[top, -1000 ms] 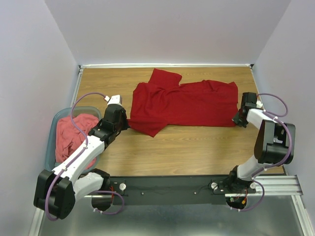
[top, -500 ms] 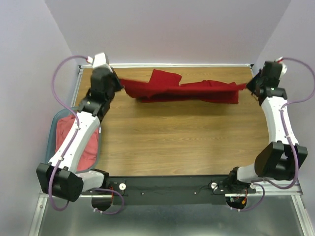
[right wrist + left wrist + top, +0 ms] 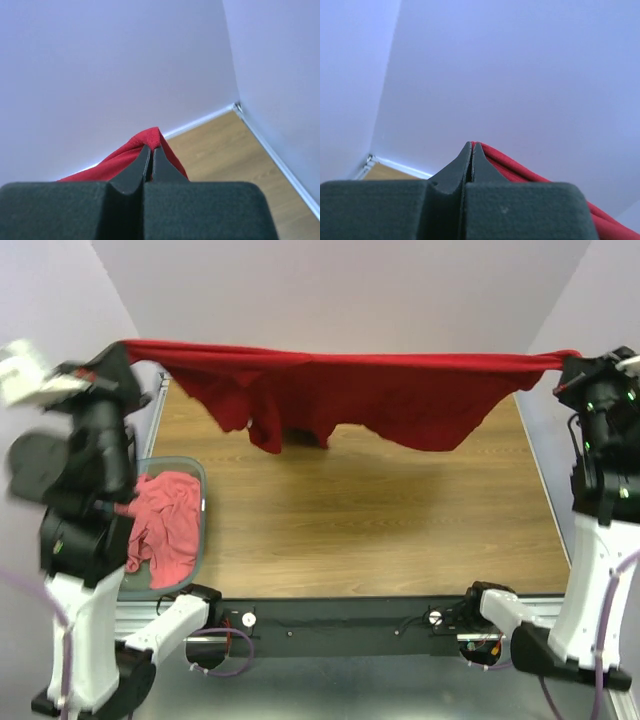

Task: Fold and stack the t-shirts
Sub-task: Flatten the tshirt out

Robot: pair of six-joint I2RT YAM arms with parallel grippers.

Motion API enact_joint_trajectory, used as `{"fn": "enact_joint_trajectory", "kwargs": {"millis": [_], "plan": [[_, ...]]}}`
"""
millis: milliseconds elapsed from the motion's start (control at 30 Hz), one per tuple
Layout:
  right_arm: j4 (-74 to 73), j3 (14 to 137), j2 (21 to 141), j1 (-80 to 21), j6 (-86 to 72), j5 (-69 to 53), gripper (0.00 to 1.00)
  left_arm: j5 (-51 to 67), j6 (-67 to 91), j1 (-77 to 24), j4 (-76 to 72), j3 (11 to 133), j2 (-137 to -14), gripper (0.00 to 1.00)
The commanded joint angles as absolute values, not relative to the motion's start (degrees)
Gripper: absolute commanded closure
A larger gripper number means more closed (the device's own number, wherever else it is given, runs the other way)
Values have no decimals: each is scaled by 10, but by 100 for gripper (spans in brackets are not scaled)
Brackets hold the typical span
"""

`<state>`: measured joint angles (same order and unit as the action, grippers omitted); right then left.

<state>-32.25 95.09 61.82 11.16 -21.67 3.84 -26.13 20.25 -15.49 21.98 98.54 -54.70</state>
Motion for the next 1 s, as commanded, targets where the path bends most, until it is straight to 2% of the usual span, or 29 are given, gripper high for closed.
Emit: {"fn": "enact_joint_trajectory", "kwargs": {"millis": [0,167,300,467,633,767,900,967], "plan": [[-347,970,563,117,-168,35,100,-337,142,-148,220,994,-475,100],[-352,1005,532,118,-162,17,100,-326,106,-148,209,1006,-435,100],[-357,1042,554,117,-169,-18,99,-318,83,-148,202,1038,-457,100],[-355,1042,612,117,-174,-57,99,-328,45,-148,128,967,-503,100],[-325,976,727,117,-178,-102,99,-323,48,-148,41,876,-643,100],[-266,867,811,116,-183,-96,100,-302,65,-142,-11,839,-778,100],[-136,784,916,116,-210,-74,100,-249,95,-133,-3,887,-951,100],[-98,789,997,116,-233,-65,99,-216,108,-128,30,952,-1094,100]]}}
